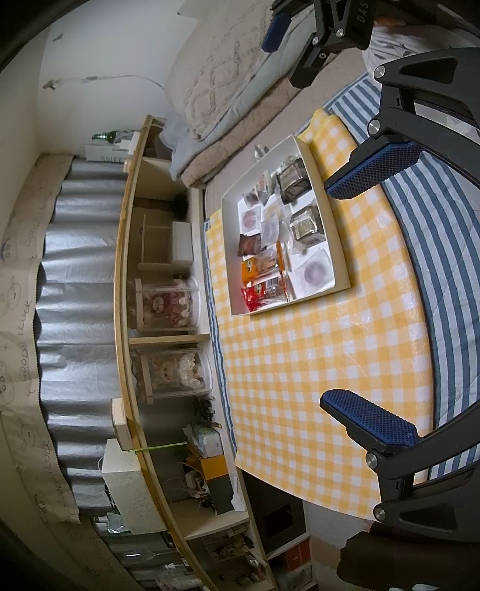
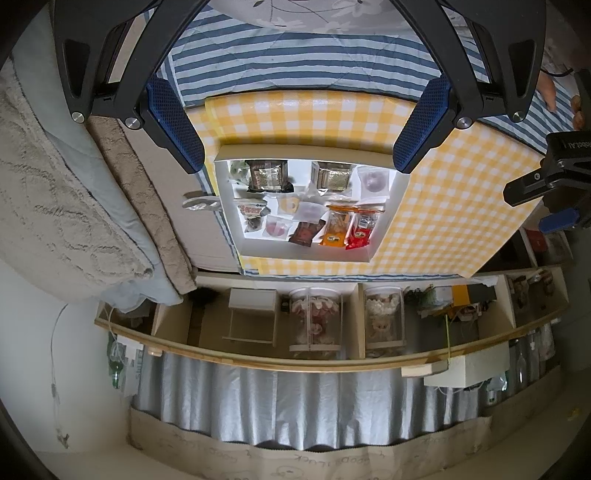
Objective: Organize snacks
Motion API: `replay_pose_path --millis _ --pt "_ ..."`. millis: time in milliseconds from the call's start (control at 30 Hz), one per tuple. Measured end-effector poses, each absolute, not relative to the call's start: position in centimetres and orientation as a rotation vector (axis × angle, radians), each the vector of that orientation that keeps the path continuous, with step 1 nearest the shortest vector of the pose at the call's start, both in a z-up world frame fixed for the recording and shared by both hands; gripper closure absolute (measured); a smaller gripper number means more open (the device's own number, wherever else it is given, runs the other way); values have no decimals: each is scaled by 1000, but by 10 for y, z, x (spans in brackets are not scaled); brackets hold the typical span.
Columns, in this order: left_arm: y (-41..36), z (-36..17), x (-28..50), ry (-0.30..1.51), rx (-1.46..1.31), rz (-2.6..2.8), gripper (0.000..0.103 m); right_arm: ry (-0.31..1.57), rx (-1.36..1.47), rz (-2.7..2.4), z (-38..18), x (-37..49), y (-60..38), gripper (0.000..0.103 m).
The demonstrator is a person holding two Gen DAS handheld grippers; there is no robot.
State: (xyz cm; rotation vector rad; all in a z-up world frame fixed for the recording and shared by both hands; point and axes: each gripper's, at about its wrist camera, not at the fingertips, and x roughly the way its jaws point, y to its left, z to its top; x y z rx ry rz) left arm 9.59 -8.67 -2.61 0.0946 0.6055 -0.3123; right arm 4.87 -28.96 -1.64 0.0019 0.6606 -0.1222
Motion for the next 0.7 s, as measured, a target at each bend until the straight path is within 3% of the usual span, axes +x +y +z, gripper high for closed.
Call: replay_pose_path --millis 700 --pt "-89 -26 93 605 92 -308 0 661 0 -121 -17 49 -292 0"
